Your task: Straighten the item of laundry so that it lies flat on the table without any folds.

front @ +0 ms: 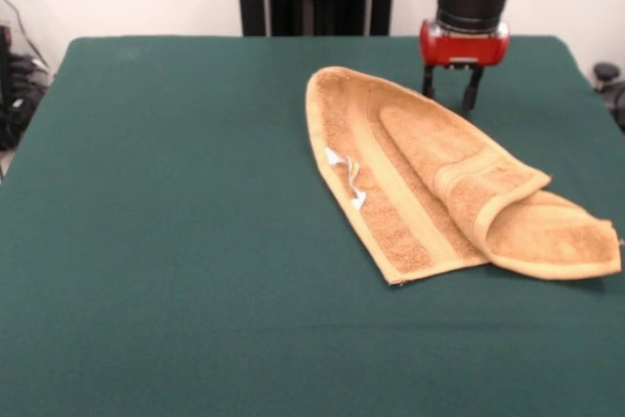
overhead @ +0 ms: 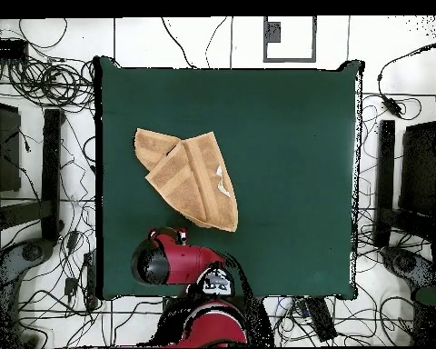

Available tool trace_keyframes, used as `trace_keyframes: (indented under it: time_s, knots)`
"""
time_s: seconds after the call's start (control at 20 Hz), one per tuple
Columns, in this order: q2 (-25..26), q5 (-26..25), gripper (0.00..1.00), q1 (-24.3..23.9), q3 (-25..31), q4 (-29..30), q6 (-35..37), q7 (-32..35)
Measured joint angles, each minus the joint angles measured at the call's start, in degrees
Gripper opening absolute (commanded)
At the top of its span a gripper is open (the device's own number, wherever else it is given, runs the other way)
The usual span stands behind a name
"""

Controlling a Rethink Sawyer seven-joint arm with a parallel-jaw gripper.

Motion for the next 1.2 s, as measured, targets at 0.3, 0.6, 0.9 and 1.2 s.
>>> trace_keyframes:
  time_s: [0.3, 0.6, 0.9, 1.2]
  knots:
    - [0.0, 0.0, 1.00, 0.0, 0.0, 0.0, 0.0, 0.0]
    - [-0.3, 0.3, 1.00, 1.4, 0.0, 0.0, 0.0, 0.0]
    - [-1.6, 2.3, 1.00, 4.9, 0.0, 0.1, 0.0, 0.0]
    - [-5.4, 4.7, 1.00, 7.4, 0.0, 0.2, 0.8, 0.0]
